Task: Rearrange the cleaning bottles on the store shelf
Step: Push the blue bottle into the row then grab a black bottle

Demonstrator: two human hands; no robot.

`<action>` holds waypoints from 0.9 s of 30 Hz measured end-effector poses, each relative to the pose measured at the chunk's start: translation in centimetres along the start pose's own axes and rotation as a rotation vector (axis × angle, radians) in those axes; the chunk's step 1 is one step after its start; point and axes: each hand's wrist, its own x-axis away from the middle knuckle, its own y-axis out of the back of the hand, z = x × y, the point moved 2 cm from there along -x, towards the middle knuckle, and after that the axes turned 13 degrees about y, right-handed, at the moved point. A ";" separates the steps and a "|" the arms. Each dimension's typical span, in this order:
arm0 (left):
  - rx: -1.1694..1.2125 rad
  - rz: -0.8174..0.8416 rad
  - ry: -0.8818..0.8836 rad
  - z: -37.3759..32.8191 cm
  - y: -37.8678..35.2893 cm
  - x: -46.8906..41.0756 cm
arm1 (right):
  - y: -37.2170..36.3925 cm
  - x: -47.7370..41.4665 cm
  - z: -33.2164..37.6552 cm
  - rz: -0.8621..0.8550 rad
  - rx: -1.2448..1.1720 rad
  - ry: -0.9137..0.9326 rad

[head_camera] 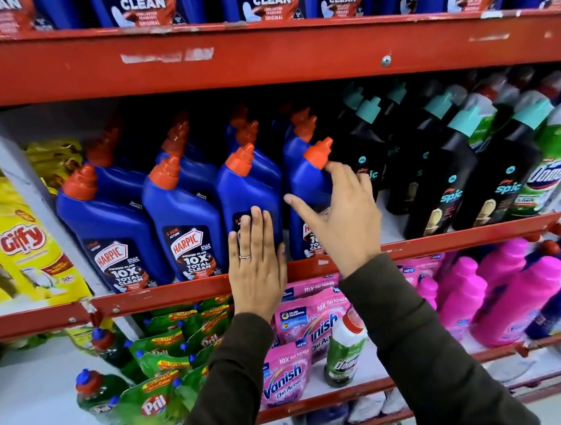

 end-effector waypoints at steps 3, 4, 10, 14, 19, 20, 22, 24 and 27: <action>-0.010 0.002 -0.002 0.0 0.0 0.0 | 0.1 0.0 -0.1 0.009 0.009 0.009; -0.011 0.001 -0.003 0.0 0.0 0.0 | 0.2 0.1 -0.2 -0.002 -0.007 0.013; 0.015 -0.009 0.000 0.1 -0.3 0.2 | 4.5 -0.5 -3.9 -0.405 0.007 -0.025; 0.011 -0.026 0.000 -0.1 -0.2 0.2 | 8.6 -1.5 -9.5 -0.608 0.097 -0.232; 0.005 -0.011 -0.003 -0.1 0.1 0.1 | 11.9 -2.7 -17.1 -0.535 0.174 -0.492; 0.007 -0.012 -0.004 -0.1 0.1 0.1 | 12.2 -2.9 -18.4 -0.481 0.159 -0.520; 0.009 -0.012 -0.005 -0.1 0.1 0.1 | 12.2 -3.2 -20.4 -0.368 0.122 -0.526; 0.010 -0.015 -0.005 -0.1 0.1 0.1 | 12.0 -3.3 -21.4 -0.292 0.093 -0.498; 0.004 -0.020 -0.001 -0.1 0.1 0.1 | 11.7 -3.2 -21.7 -0.298 0.072 -0.469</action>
